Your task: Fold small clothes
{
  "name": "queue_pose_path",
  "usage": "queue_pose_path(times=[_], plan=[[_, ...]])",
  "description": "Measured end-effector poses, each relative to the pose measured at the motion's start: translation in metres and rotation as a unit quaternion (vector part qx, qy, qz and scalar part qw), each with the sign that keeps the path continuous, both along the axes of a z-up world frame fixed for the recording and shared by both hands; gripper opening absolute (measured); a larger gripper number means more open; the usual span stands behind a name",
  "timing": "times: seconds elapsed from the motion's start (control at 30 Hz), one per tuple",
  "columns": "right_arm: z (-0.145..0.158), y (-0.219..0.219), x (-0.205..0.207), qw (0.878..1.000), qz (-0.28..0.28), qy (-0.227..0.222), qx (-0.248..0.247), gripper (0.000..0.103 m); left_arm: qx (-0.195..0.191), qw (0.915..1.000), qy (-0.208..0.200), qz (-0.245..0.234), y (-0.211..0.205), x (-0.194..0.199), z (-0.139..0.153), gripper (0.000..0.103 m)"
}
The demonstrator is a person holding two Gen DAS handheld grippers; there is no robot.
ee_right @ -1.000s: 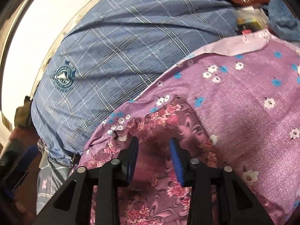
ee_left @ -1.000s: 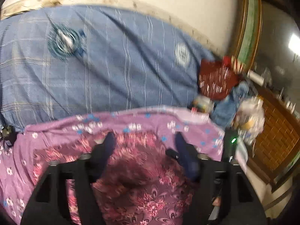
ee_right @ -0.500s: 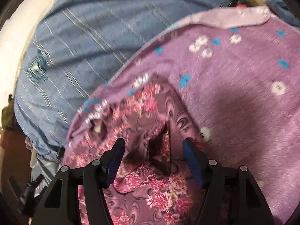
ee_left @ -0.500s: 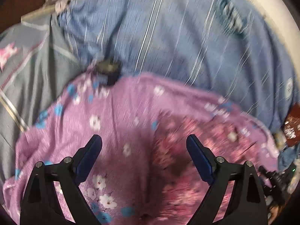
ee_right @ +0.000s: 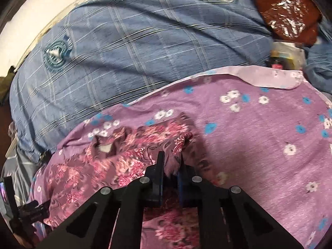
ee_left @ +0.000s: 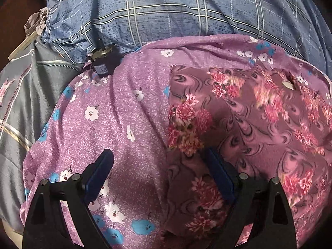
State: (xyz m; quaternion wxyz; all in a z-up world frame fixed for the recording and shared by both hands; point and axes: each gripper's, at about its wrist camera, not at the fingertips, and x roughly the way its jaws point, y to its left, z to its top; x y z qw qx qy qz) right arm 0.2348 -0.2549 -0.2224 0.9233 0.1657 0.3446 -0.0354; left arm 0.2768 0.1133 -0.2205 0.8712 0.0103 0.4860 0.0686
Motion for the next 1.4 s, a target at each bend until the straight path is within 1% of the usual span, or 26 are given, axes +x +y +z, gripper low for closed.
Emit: queue_pose_path(times=[0.03, 0.1, 0.13, 0.17, 0.2, 0.27, 0.3, 0.33, 0.37, 0.43, 0.5, 0.6, 0.63, 0.67, 0.7, 0.73, 0.77, 0.8, 0.83, 0.87, 0.97, 1.03, 1.13, 1.27, 1.37, 1.4], plan=[[-0.006, -0.003, 0.004, 1.0, -0.005, 0.019, -0.006, 0.009, -0.002, 1.0, 0.0, 0.0, 0.002, 0.0, 0.003, 0.091], [-0.025, -0.009, 0.013, 0.997, -0.019, 0.072, -0.008, 0.009, -0.007, 1.0, -0.004, 0.004, 0.005, -0.001, 0.007, 0.091], [-0.036, -0.013, 0.02, 0.995, -0.018, 0.103, 0.007, 0.008, -0.008, 0.9999, -0.011, 0.008, 0.005, -0.003, 0.011, 0.091], [-0.038, -0.017, 0.02, 0.994, -0.021, 0.107, 0.024, 0.009, -0.008, 0.9998, -0.017, 0.011, 0.006, -0.002, 0.013, 0.091], [-0.033, -0.02, 0.019, 0.994, -0.022, 0.103, 0.038, 0.016, -0.006, 0.9995, -0.028, 0.013, 0.006, -0.003, 0.018, 0.091], [-0.022, -0.024, 0.014, 0.994, -0.031, 0.091, 0.05, 0.025, 0.001, 0.9983, -0.056, 0.016, 0.003, -0.007, 0.028, 0.091], [-0.013, -0.026, 0.007, 0.996, -0.044, 0.066, 0.047, 0.036, 0.003, 0.9972, -0.073, 0.015, 0.001, -0.009, 0.035, 0.091], [-0.006, -0.025, 0.001, 0.997, -0.052, 0.046, 0.039, 0.042, 0.003, 0.9962, -0.087, 0.01, -0.002, -0.011, 0.04, 0.091], [0.003, -0.021, -0.005, 0.998, -0.052, 0.019, 0.024, 0.042, 0.003, 0.9952, -0.097, 0.001, -0.007, -0.013, 0.044, 0.091], [0.014, -0.01, -0.01, 1.0, -0.023, -0.012, 0.013, 0.041, 0.006, 0.995, -0.098, -0.019, -0.017, -0.013, 0.044, 0.092], [0.016, 0.007, -0.007, 0.999, 0.026, -0.017, 0.011, 0.038, 0.033, 0.996, -0.074, -0.037, -0.033, -0.009, 0.031, 0.092], [0.002, 0.039, 0.001, 0.995, 0.091, 0.028, -0.012, 0.037, 0.072, 0.9953, -0.023, -0.06, -0.052, -0.001, 0.001, 0.092], [-0.009, 0.051, 0.006, 0.991, 0.112, 0.062, -0.031, 0.035, 0.084, 0.9941, -0.029, -0.063, -0.055, -0.003, -0.004, 0.094], [-0.022, 0.061, 0.012, 0.986, 0.127, 0.099, -0.047, 0.035, 0.09, 0.9933, -0.042, -0.06, -0.056, -0.005, -0.004, 0.096], [-0.035, 0.067, 0.016, 0.98, 0.136, 0.13, -0.064, 0.035, 0.091, 0.9934, -0.04, -0.057, -0.055, -0.005, -0.002, 0.096], [-0.035, 0.073, 0.013, 0.981, 0.135, 0.111, -0.088, 0.037, 0.086, 0.9941, -0.037, -0.055, -0.054, -0.005, 0.0, 0.096], [-0.032, 0.078, 0.012, 0.979, 0.139, 0.108, -0.105, 0.038, 0.078, 0.9949, -0.035, -0.052, -0.052, -0.005, 0.001, 0.096], [-0.031, 0.079, 0.011, 0.978, 0.137, 0.112, -0.109, 0.038, 0.071, 0.9959, -0.032, -0.046, -0.05, -0.006, 0.003, 0.096], [-0.027, 0.078, 0.008, 0.981, 0.128, 0.106, -0.105, 0.038, 0.066, 0.9965, -0.034, -0.039, -0.048, -0.01, 0.005, 0.096], [-0.023, 0.077, 0.003, 0.983, 0.117, 0.094, -0.101, 0.038, 0.06, 0.9967, -0.041, -0.037, -0.048, -0.016, 0.011, 0.096], [0.001, 0.083, -0.017, 0.986, 0.099, 0.061, -0.122, 0.038, 0.041, 0.9946, -0.087, -0.038, -0.054, -0.046, 0.036, 0.096], [0.021, 0.088, -0.034, 0.985, 0.097, 0.028, -0.138, 0.038, 0.025, 0.9914, -0.122, -0.041, -0.059, -0.071, 0.055, 0.096], [0.048, 0.091, -0.062, 0.982, 0.091, -0.004, -0.163, 0.04, 0.016, 0.9866, -0.156, -0.046, -0.067, -0.112, 0.077, 0.096], [0.078, 0.091, -0.098, 0.979, 0.085, -0.024, -0.184, 0.04, 0.002, 0.9828, -0.175, -0.058, -0.075, -0.154, 0.097, 0.096], [0.102, 0.088, -0.122, 0.977, 0.077, -0.05, -0.194, 0.042, 0.004, 0.9788, -0.191, -0.074, -0.081, -0.177, 0.114, 0.096], [0.11, 0.087, -0.131, 0.976, 0.074, -0.057, -0.195, 0.044, 0.006, 0.9775, -0.196, -0.077, -0.083, -0.185, 0.12, 0.096]])
